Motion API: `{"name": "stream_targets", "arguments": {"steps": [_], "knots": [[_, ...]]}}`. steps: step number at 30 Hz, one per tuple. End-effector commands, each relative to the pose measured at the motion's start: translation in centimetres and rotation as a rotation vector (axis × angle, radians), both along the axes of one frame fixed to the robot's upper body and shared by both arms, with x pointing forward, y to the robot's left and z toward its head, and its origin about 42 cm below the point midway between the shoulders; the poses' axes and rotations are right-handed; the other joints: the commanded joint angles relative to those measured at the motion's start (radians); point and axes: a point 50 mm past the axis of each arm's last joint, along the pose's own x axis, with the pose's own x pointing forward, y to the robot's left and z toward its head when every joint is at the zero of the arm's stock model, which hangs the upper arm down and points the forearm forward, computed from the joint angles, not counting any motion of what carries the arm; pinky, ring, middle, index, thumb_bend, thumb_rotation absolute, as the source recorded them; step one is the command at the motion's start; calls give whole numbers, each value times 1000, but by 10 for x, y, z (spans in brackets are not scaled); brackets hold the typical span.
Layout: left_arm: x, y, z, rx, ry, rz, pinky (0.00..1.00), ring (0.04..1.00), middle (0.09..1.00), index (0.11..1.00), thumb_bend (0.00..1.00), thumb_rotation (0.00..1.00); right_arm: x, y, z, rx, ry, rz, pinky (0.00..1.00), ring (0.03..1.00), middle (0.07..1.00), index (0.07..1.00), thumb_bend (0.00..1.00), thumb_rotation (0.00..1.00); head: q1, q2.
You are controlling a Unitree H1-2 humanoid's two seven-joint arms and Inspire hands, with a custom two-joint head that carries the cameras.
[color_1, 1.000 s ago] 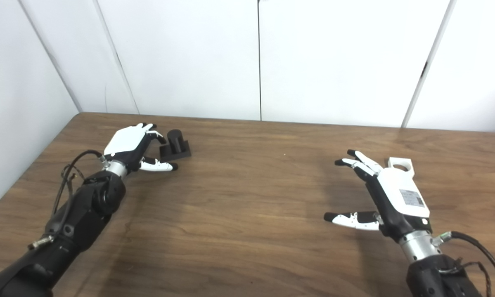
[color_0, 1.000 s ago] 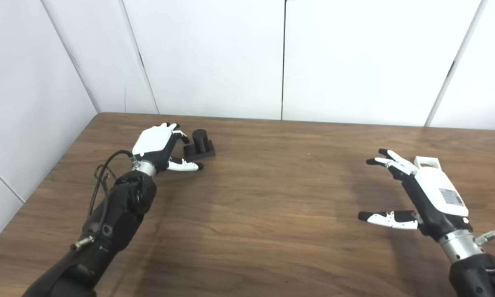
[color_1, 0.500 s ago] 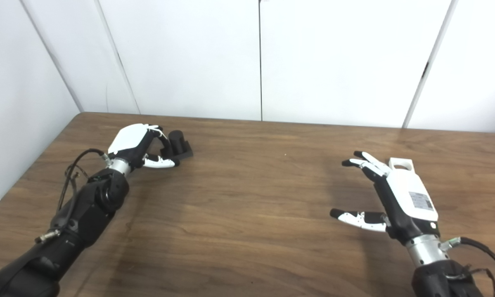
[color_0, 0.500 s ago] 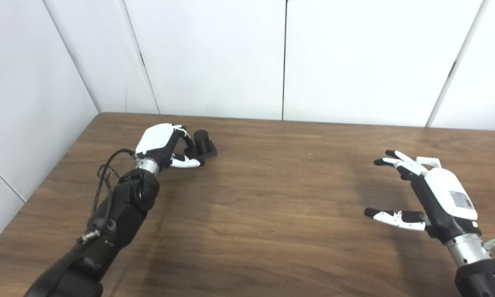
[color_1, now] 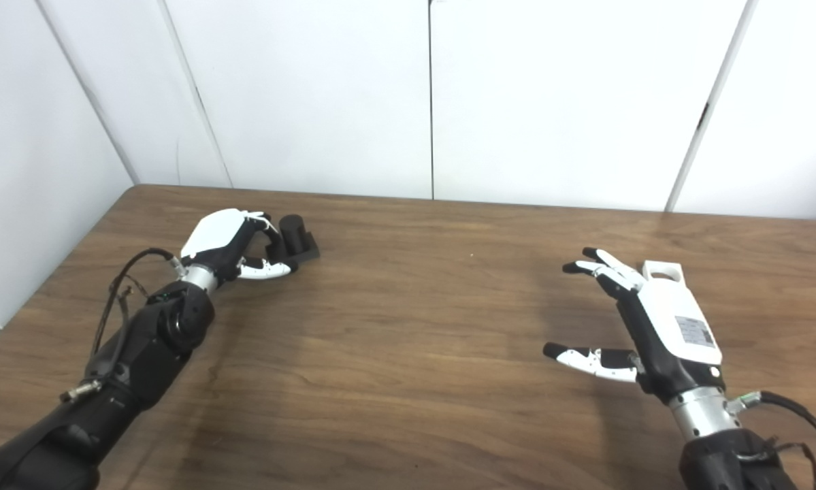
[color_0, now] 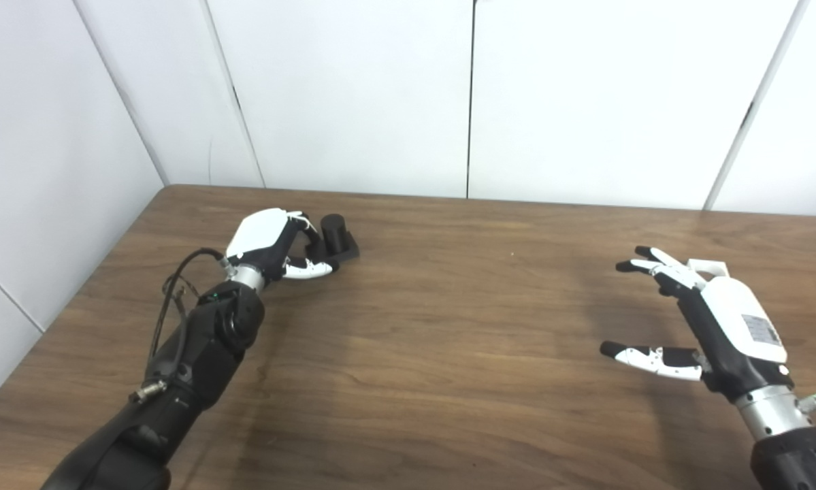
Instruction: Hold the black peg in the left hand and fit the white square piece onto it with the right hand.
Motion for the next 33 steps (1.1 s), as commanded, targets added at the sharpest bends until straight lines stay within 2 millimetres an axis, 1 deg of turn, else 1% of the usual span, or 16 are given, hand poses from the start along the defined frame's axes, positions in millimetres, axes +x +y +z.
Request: {"name": "stream_targets", "arguments": {"steps": [1, 7, 14, 23, 27, 30, 33], "knots": [[-2, 6, -6, 31, 38, 16, 954, 938, 883, 499, 531, 92, 6, 0, 23, -9, -101, 29, 695, 865, 901, 788, 637, 385, 0, 0], [-1, 5, -8, 33, 32, 11, 965, 937, 882, 489, 519, 75, 5, 0, 23, -5, -96, 26, 698, 867, 901, 789, 636, 358, -2, 1], [-2, 3, -8, 36, 33, 8, 968, 936, 877, 490, 519, 74, 5, 0, 23, -6, -99, 27, 693, 865, 900, 787, 633, 363, -4, 1], [-4, -1, -8, 13, 33, -19, 949, 936, 877, 489, 519, 75, 4, 0, 22, -7, -100, 26, 695, 866, 901, 789, 634, 375, -6, 2], [-6, -5, -4, -31, 38, -74, 959, 948, 877, 489, 519, 80, 5, 1, 22, -5, -101, 29, 694, 866, 901, 788, 636, 377, -10, 3], [-7, -9, 1, -96, 69, -135, 983, 972, 895, 490, 516, 83, 6, 1, 21, -8, -102, 32, 697, 866, 903, 792, 632, 414, -12, 2], [-8, -12, 8, -160, 102, -206, 949, 978, 910, 490, 514, 85, 6, 1, 20, -9, -100, 34, 692, 862, 900, 790, 632, 414, -12, 1]]}}
